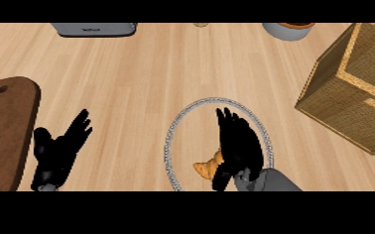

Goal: Pick the croissant from the placemat and place it in the basket

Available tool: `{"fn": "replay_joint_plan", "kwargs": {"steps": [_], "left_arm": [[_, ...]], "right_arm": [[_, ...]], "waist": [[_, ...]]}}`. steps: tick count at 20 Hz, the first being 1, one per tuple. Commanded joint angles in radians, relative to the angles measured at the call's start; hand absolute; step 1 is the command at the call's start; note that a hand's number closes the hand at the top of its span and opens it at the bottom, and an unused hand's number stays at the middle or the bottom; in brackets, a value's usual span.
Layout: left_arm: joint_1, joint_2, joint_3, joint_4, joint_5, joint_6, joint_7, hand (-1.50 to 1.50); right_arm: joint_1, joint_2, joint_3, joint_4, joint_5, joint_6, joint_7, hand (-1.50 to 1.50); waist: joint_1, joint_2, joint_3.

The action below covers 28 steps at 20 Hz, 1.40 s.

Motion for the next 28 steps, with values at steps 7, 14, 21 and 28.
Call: {"fn": "replay_joint_plan", "kwargs": {"steps": [7,14,21,28], "left_arm": [[0.025,-0.003,0.001,0.049,-0.008,-0.007,0.077,0.00],[0.023,-0.008,0.012,0.053,-0.010,-0.021,0.070,0.00],[0.049,-0.019,0.014,0.096,-0.020,-0.034,0.027,0.00],[0.071,-0.014,-0.002,0.055,-0.034,-0.047,0.002,0.00]], "right_arm": [[0.070,0.035,-0.003,0.031,0.095,-0.003,0.050,-1.50],[0.060,0.007,0.031,0.046,0.166,0.046,-0.045,1.50],[0.038,0.084,0.024,0.114,0.235,0.044,0.005,1.50],[-0.228,0.192,-0.261,0.419,0.250,-0.040,0.143,1.50]], "waist": [[-0.001,0.010,-0.014],[0.001,0.010,-0.014],[0.003,0.012,-0.015],[0.042,0.021,-0.015]]}}
